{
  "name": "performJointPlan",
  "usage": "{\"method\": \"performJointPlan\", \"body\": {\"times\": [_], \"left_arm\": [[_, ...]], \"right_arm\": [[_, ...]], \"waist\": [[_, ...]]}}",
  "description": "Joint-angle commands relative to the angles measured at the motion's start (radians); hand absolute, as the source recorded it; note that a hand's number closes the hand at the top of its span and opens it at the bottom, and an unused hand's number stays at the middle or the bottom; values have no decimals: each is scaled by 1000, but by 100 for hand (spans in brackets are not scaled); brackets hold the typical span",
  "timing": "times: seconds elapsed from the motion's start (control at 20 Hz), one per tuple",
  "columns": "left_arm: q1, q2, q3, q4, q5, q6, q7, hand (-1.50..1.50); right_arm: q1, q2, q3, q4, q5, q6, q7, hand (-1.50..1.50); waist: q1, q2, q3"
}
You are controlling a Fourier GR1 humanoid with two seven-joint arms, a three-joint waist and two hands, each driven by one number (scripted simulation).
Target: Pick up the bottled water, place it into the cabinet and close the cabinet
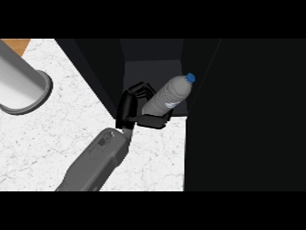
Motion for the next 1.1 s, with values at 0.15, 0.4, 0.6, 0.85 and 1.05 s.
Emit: {"method": "performJointPlan", "body": {"times": [0.15,0.4,0.6,0.85,1.05], "left_arm": [[-208,0,60,188,69,17,75,150],[-288,0,76,304,139,95,42,150],[-330,0,51,385,122,211,41,150],[-441,0,18,562,-24,410,57,150],[-512,20,49,642,-13,373,87,-150]], "right_arm": [[-16,4,-8,-63,-78,11,50,-150],[32,-28,-77,-95,-131,55,14,-150],[-8,-25,-114,-47,-140,64,16,-150],[3,-26,-87,-39,-99,93,-14,-150],[-5,-20,-112,-42,-139,101,-13,-150]], "waist": [[8,7,0],[-29,13,0],[-27,15,0],[-41,21,2],[-37,27,0]]}}
